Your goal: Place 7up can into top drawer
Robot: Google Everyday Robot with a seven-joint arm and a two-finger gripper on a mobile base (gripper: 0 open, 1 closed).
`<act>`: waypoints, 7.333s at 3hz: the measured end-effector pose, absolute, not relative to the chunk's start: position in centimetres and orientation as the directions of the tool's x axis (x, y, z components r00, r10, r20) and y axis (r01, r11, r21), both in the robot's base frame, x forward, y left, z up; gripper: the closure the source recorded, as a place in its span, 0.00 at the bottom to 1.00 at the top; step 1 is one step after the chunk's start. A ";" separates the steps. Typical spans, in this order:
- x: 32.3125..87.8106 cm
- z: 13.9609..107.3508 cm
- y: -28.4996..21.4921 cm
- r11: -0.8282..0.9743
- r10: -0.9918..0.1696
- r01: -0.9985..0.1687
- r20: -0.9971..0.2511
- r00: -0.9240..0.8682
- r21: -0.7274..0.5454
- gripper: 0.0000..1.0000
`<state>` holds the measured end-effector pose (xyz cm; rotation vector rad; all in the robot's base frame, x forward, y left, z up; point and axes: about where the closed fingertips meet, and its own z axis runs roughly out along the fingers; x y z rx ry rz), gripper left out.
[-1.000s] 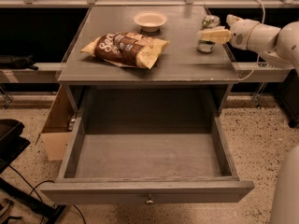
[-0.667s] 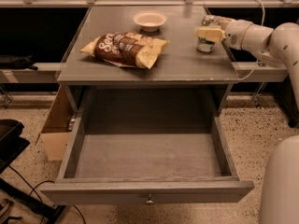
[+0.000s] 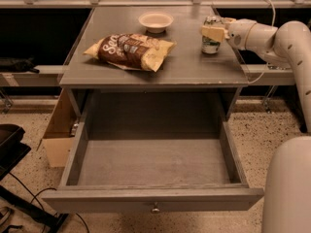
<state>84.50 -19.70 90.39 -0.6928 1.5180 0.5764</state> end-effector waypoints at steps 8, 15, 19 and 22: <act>57.6 94.3 -14.5 0.422 0.042 -0.899 -0.988 0.145 -0.114 1.00; 53.3 73.9 2.1 0.132 -0.040 -0.984 -0.992 0.118 -0.122 1.00; 52.5 69.0 5.6 0.075 -0.022 -0.997 -1.000 0.016 -0.018 0.98; 52.4 69.0 5.6 0.075 -0.022 -0.997 -1.000 0.017 -0.018 0.29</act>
Offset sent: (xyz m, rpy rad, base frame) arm -0.0144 -0.0072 0.0305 -0.0089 -0.0484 -0.0037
